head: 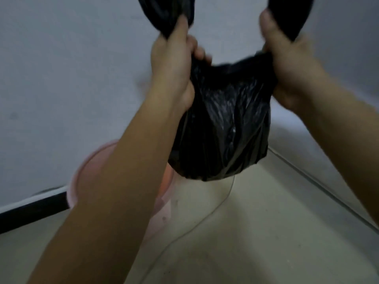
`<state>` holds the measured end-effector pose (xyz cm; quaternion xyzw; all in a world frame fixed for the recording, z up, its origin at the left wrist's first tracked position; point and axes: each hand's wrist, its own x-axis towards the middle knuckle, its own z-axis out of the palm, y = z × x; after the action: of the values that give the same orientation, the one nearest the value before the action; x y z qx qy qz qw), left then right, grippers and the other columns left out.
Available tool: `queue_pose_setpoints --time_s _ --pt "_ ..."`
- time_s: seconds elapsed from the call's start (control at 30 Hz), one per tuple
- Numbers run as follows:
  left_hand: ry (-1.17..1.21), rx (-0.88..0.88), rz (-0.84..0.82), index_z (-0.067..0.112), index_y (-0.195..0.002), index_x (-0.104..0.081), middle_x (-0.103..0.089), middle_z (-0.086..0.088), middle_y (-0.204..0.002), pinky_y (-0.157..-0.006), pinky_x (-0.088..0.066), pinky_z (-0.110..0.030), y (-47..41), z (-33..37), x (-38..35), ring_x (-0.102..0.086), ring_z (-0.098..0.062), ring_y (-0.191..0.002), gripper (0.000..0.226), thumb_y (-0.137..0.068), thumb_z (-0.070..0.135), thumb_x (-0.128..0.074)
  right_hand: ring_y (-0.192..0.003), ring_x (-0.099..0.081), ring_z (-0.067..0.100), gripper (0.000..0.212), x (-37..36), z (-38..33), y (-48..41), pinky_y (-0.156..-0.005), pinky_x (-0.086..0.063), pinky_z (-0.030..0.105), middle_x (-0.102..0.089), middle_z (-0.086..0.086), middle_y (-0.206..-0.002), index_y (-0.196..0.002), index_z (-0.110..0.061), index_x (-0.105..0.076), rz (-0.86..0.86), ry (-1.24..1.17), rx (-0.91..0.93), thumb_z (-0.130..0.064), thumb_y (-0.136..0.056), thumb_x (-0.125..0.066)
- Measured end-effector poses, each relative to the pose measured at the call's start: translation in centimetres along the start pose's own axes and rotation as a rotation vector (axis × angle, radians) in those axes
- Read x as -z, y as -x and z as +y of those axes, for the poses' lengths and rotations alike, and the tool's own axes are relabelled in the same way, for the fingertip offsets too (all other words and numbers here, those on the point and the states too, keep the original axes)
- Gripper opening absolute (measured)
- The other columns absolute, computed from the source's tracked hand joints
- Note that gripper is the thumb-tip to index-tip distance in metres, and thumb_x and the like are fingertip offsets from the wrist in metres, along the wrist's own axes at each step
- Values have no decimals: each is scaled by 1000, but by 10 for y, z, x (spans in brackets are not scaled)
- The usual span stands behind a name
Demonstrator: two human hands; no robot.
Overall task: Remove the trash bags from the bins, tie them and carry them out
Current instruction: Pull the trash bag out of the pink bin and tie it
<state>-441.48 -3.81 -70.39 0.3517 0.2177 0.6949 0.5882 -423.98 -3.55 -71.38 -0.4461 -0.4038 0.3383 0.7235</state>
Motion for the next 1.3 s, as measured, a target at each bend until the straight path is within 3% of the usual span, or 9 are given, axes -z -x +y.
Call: queue_pose_setpoints --time_s 0.13,0.23,0.43,0.57,0.73,0.97,1.1,1.17,1.3 --pt "-315 167 121 11 -93 -54 -33 7 -47 -41 -33 -24 44 -112 28 -30 -9 -39 22 -105 28 -46 -72 -60 6 37 68 75 49 -66 -50 23 -64 -11 -74 -94 -17 -65 9 359 -53 -53 -93 -59" --pt "-448 438 193 10 -89 -56 -36 7 -46 -37 -30 -19 91 -189 71 -32 -6 -35 35 -106 38 -42 -89 -58 16 30 124 143 81 -74 -43 27 -62 -2 -91 -98 -25 -57 -106 683 -229 -52 -101 -45" --pt "-283 823 179 25 -66 -44 -31 7 -53 -41 -29 -21 134 -251 121 -29 -7 -40 42 -90 53 -65 -79 -54 13 31 194 190 119 -63 -38 22 -54 -9 -85 -103 -22 -47 -408 871 -399 -51 -102 -38" --pt "-209 737 206 21 -67 -38 -27 3 -51 -45 -43 -24 130 -254 121 -33 -12 -42 41 -83 14 -75 -90 -58 11 31 207 196 117 -71 -40 24 -61 -6 -99 -119 -21 -53 -430 884 -335 -44 -99 -54" --pt "103 747 510 21 -59 -36 -25 4 -48 -44 -41 -23 136 -259 131 -25 -11 -37 50 -98 45 -55 -72 -55 17 42 228 201 114 -60 -38 24 -57 0 -75 -77 -17 -53 -404 1009 -482 -49 -103 -41" --pt "-53 824 268 13 -94 -58 -33 3 -58 -41 -34 -24 133 -255 134 -28 -9 -43 65 -83 77 -49 -77 -55 16 45 227 207 116 -62 -38 21 -57 -4 -76 -67 -21 -48 -742 1162 -467 -44 -105 -37" --pt "-216 733 -76 16 -109 -56 -51 2 -68 -55 -48 -23 136 -240 138 -45 -8 -52 38 -76 22 -75 -78 -56 19 47 218 202 109 -66 -41 28 -59 3 -78 -67 -16 -49 -846 1194 -503 -44 -104 -39" --pt "-360 699 -163 18 -104 -61 -55 4 -67 -57 -49 -24 136 -236 139 -48 -12 -57 36 -72 15 -77 -80 -60 20 46 213 199 110 -70 -44 28 -61 3 -79 -72 -14 -54 -897 1201 -493 -45 -103 -41" --pt "-353 626 63 12 -101 -72 -40 -1 -68 -46 -40 -23 128 -236 138 -33 -9 -50 24 -96 33 -64 -83 -64 11 36 210 200 122 -75 -50 24 -67 -2 -88 -95 -21 -61 -910 1136 -314 -54 -98 -48"
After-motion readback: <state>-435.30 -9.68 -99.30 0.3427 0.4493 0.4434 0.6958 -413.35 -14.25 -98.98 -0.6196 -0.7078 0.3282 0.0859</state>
